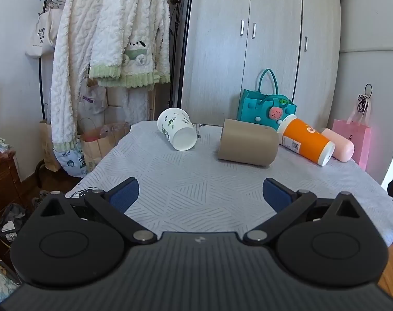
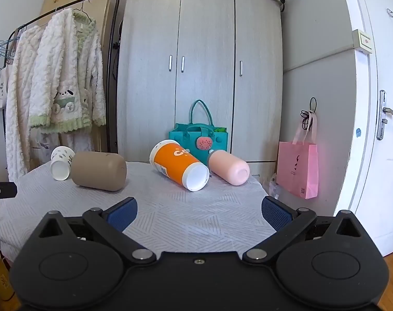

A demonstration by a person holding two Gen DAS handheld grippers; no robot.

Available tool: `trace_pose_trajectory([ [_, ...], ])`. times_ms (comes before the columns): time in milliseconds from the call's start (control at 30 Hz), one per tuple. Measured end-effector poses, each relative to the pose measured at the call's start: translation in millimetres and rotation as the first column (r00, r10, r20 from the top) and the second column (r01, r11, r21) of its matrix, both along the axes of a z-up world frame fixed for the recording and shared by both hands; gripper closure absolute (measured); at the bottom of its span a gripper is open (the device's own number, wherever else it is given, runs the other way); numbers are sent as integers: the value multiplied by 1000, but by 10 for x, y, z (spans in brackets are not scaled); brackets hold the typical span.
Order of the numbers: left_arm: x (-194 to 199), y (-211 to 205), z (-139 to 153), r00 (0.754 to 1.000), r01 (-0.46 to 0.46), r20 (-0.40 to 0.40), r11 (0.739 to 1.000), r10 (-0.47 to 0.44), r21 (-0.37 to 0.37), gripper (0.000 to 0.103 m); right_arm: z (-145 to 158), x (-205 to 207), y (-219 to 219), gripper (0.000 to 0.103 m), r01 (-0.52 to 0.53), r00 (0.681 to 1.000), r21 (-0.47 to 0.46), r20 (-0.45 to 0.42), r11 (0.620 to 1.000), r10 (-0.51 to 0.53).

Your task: Flip cup upright

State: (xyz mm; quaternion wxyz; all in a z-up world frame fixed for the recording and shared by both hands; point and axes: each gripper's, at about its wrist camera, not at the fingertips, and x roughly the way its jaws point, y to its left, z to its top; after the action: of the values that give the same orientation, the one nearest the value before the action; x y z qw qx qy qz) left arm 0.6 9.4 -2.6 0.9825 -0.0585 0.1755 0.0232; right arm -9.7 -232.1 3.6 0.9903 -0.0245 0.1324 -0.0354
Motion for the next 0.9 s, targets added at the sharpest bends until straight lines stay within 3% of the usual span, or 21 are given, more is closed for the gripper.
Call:
trace_pose_trajectory([
  [167,0,4,5,1000,-1,-13,1000,1,13,0,-31,21,42,0,21,1000,-19,-8,1000,-21],
  [700,-126,-154,56,998,14,56,999,-17,51,0,1,-29,-68,0,35,999,1,-13,999,-35],
  [900,-195,-150,128,996,59,66,998,-60,18,0,-6,-37,-65,0,36,999,-2,-16,999,-36],
])
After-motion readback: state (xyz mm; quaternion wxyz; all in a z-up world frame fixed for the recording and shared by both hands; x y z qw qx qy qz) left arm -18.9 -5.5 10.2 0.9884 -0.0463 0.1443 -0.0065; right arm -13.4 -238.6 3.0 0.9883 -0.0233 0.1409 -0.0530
